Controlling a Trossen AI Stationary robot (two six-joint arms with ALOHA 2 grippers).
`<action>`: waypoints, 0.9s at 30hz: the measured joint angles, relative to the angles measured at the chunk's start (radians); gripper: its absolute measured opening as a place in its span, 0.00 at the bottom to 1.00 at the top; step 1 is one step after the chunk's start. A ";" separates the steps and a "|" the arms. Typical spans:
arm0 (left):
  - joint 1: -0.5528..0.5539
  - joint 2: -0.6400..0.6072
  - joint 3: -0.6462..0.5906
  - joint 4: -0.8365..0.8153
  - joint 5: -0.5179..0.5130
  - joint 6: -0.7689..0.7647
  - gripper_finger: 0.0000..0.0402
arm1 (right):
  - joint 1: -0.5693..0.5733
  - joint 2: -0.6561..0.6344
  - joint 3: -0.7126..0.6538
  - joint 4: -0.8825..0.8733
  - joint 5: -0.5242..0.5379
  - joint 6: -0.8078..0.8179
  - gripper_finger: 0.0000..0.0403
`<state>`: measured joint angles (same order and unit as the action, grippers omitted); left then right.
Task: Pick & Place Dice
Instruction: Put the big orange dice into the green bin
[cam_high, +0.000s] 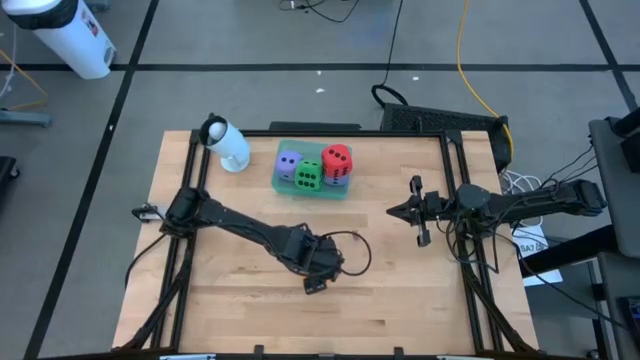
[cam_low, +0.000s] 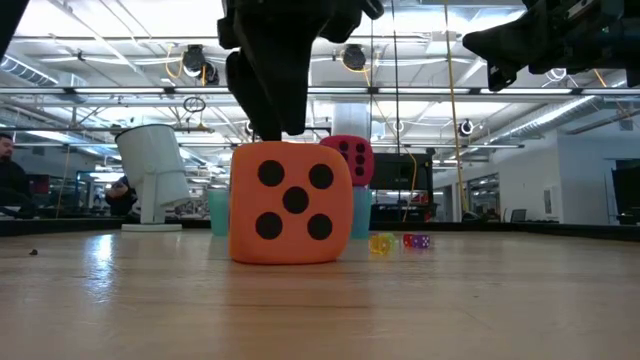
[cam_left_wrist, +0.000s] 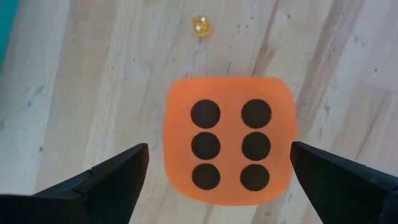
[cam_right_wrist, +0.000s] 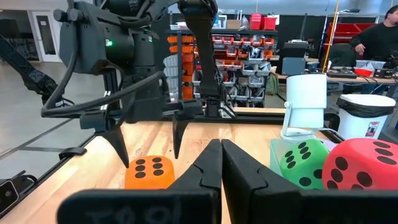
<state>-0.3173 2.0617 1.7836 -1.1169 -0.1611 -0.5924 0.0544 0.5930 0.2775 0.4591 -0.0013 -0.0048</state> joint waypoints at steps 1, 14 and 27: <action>0.000 0.000 0.000 -0.001 -0.003 0.004 0.99 | 0.000 0.000 0.000 0.000 0.000 0.000 0.00; 0.002 0.015 -0.001 0.012 0.001 -0.011 0.99 | 0.000 0.000 0.000 0.000 0.000 0.000 0.00; 0.031 0.026 -0.092 0.082 0.053 0.054 1.00 | 0.000 0.001 0.001 -0.002 0.000 0.001 0.00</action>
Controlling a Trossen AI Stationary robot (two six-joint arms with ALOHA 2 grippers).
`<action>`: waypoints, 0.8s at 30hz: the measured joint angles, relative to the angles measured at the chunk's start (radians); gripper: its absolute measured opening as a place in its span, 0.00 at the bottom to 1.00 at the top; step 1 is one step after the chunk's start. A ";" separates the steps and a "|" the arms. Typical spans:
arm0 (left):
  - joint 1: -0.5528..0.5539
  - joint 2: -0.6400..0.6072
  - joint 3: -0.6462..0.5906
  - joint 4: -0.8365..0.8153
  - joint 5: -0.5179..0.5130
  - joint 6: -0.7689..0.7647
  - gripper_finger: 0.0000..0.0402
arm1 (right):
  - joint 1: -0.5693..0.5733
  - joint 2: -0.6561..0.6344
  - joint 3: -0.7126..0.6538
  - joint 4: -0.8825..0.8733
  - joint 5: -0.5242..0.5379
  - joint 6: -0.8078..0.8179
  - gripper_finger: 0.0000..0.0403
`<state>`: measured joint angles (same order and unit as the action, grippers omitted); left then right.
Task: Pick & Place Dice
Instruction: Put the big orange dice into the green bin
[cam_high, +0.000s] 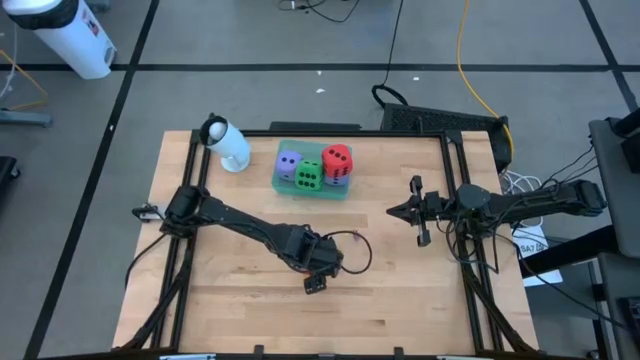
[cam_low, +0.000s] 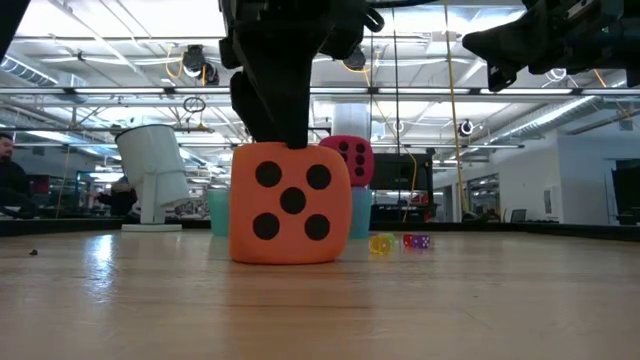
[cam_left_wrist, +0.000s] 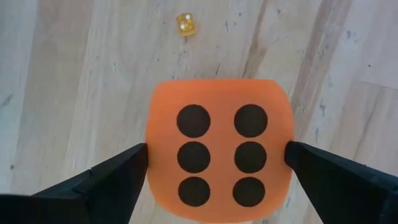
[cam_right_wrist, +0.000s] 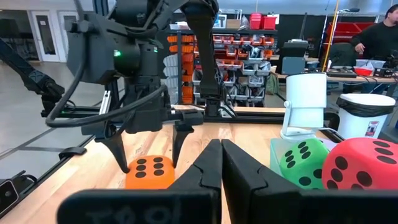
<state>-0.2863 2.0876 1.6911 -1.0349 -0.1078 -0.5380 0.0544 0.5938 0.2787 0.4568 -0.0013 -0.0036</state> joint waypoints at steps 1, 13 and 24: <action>0.005 -0.001 -0.014 0.015 0.013 0.009 1.00 | 0.000 0.000 0.000 0.000 0.000 0.000 0.00; 0.047 -0.011 -0.123 0.133 0.080 0.143 1.00 | 0.000 0.000 0.000 -0.006 0.000 0.000 0.00; 0.067 -0.006 -0.133 0.159 0.098 0.204 1.00 | 0.000 0.000 0.000 -0.006 0.000 0.000 0.00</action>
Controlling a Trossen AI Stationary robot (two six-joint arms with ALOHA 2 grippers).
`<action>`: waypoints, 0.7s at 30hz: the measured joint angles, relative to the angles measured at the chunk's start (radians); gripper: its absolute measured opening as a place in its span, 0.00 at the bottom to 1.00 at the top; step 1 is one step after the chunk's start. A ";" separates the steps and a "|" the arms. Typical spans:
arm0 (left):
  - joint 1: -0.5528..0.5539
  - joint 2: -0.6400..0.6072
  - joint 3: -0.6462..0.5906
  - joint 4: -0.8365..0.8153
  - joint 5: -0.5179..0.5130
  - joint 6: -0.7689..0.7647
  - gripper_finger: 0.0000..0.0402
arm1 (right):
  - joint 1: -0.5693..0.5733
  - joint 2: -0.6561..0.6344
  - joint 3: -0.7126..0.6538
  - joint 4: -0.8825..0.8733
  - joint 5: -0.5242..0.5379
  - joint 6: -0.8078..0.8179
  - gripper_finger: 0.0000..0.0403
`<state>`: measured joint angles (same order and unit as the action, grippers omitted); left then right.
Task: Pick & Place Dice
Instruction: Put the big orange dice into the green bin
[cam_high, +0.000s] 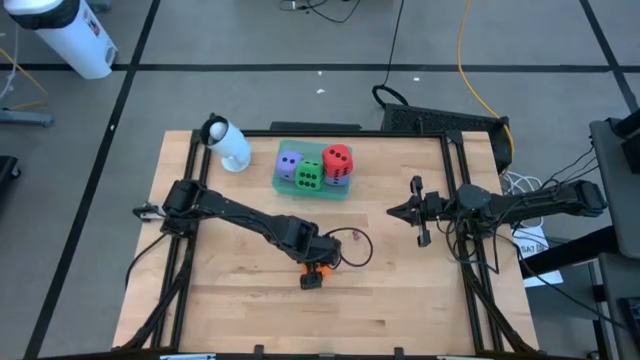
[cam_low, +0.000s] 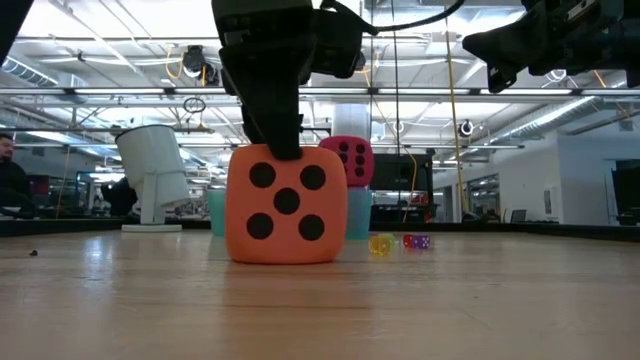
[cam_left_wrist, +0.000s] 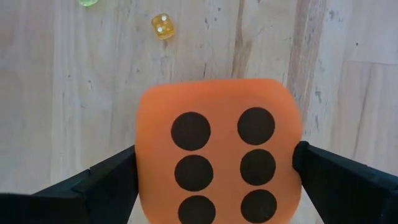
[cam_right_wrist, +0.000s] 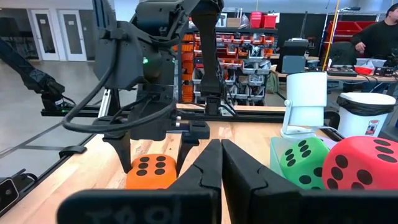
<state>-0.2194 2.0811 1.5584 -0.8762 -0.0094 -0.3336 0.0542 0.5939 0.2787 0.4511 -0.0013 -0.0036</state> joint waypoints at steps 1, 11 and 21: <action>0.003 0.000 -0.007 0.014 0.008 0.002 1.00 | 0.000 0.000 0.000 0.000 0.000 0.000 0.00; 0.012 0.002 -0.070 0.125 0.031 0.031 1.00 | 0.000 0.000 0.000 -0.005 0.000 0.000 0.00; 0.007 -0.001 -0.070 0.133 0.003 0.045 0.94 | 0.000 0.000 0.000 -0.007 0.000 0.000 0.00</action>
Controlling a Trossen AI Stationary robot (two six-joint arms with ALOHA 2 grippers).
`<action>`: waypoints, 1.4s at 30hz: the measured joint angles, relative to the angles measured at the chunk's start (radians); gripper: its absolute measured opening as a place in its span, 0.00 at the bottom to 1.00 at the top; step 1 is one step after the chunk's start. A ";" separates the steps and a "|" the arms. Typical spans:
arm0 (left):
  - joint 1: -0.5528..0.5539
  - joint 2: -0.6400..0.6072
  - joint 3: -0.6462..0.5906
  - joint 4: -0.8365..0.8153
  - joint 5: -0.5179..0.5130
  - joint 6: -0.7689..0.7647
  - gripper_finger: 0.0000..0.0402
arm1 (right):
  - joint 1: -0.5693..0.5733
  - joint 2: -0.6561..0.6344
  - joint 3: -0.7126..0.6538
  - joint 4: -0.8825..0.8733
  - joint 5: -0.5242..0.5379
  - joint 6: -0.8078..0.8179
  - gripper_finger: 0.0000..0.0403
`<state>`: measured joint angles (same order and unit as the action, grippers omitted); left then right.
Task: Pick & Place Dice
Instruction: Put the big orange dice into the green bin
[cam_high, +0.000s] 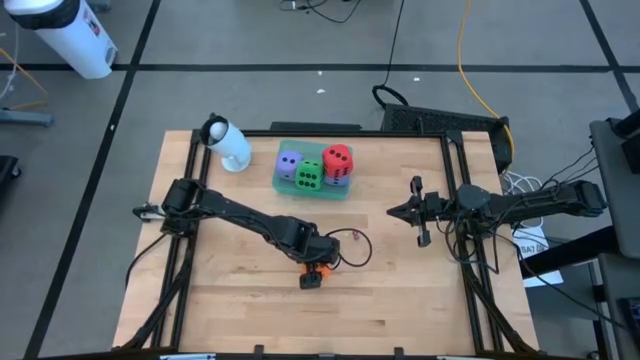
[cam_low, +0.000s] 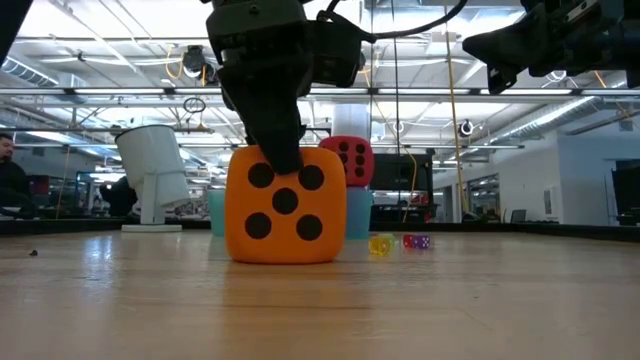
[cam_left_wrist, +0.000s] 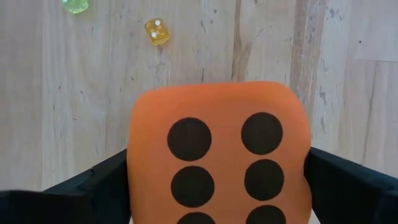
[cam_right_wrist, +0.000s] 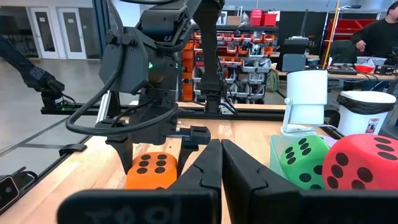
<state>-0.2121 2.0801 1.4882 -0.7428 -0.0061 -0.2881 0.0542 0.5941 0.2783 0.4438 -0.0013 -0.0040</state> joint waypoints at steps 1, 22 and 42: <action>-0.001 -0.007 -0.004 0.006 -0.003 0.000 0.93 | 0.000 0.000 0.000 0.000 0.000 0.000 0.00; -0.030 -0.265 -0.025 -0.015 -0.354 0.033 0.92 | 0.000 0.000 -0.001 -0.008 -0.002 0.000 0.00; 0.258 -0.444 -0.050 -0.392 -0.589 0.054 0.93 | 0.000 0.019 -0.001 0.002 0.000 0.000 0.00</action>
<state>0.0459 1.6365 1.4378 -1.1349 -0.5949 -0.2341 0.0542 0.6135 0.2775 0.4458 -0.0017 -0.0036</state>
